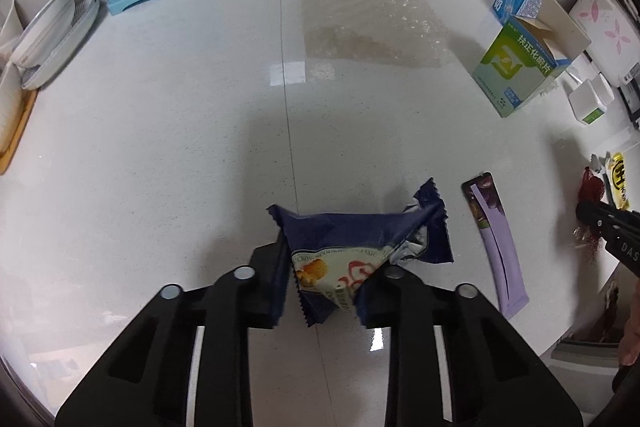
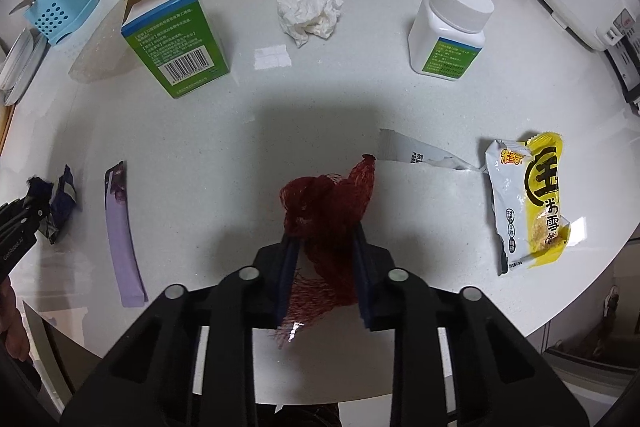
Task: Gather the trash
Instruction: 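Grasp the blue snack wrapper with the left tool while the right tool grasps the red mesh bag, then carry both held items down over the black trash bin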
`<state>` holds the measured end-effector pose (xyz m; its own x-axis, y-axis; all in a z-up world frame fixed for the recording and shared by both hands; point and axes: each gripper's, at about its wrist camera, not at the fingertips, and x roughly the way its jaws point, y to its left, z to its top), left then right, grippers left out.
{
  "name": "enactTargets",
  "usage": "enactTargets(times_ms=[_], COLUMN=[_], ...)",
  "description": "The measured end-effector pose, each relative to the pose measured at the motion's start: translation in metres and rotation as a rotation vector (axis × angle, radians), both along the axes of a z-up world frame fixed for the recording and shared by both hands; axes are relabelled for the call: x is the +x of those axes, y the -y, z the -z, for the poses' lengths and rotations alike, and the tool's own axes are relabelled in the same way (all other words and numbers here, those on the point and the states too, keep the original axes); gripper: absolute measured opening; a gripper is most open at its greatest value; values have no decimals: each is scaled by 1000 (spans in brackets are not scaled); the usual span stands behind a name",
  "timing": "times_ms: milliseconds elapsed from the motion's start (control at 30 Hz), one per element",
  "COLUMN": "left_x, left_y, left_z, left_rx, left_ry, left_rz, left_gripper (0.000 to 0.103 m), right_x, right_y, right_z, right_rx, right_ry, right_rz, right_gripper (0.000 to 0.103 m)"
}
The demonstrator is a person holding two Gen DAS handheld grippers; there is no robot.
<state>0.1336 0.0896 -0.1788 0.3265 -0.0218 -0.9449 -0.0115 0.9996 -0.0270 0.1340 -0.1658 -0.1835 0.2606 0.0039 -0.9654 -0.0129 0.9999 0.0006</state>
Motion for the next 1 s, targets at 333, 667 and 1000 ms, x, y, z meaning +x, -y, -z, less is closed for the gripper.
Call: enactTargets(times_ms=[333, 667, 1000], left_x=[-4, -21, -44], left_y=[-11, -5, 6], left_z=[-6, -34, -66], left_rx=[-37, -33, -42], left_ry=[3, 62, 114], left_rz=[27, -35, -64], left_gripper=[13, 12, 12], right_x=[14, 3, -20], right_y=[10, 14, 19], right_z=[-5, -34, -62], right_rx=[22, 29, 40], right_ry=[-5, 66, 124], right_rz=[31, -28, -67], right_gripper=[12, 12, 12])
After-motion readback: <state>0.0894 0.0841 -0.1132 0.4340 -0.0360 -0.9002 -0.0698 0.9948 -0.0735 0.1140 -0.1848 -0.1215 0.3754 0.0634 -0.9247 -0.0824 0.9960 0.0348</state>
